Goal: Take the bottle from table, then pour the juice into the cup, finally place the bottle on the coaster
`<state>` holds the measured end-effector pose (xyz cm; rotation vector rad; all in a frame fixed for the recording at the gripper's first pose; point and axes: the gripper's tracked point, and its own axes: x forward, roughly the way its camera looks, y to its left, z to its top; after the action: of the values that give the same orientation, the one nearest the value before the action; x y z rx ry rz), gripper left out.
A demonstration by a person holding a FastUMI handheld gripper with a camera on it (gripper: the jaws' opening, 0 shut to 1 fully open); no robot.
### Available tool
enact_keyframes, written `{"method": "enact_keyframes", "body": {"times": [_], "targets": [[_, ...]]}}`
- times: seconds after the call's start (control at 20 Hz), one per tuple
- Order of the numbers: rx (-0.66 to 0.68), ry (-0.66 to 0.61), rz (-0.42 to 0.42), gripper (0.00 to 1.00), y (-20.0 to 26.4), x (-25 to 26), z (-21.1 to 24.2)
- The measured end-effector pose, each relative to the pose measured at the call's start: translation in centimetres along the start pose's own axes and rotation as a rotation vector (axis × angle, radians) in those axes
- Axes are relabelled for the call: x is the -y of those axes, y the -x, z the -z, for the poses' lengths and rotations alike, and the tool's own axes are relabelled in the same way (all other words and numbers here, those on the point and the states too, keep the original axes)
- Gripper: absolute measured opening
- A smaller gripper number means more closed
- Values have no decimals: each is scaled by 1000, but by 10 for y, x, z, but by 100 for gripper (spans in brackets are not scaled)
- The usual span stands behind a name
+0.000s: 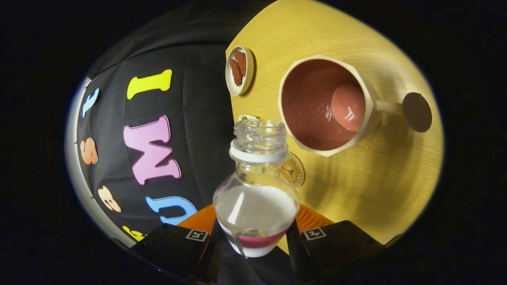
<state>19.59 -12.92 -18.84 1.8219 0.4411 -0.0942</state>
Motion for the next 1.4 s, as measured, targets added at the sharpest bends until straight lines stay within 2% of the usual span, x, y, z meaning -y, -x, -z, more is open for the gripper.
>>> {"method": "enact_keyframes", "body": {"times": [0.55, 1.4], "targets": [[3, -234, -34, 71, -5, -10, -12], [-13, -430, -46, 71, -3, -22, -9]]}}
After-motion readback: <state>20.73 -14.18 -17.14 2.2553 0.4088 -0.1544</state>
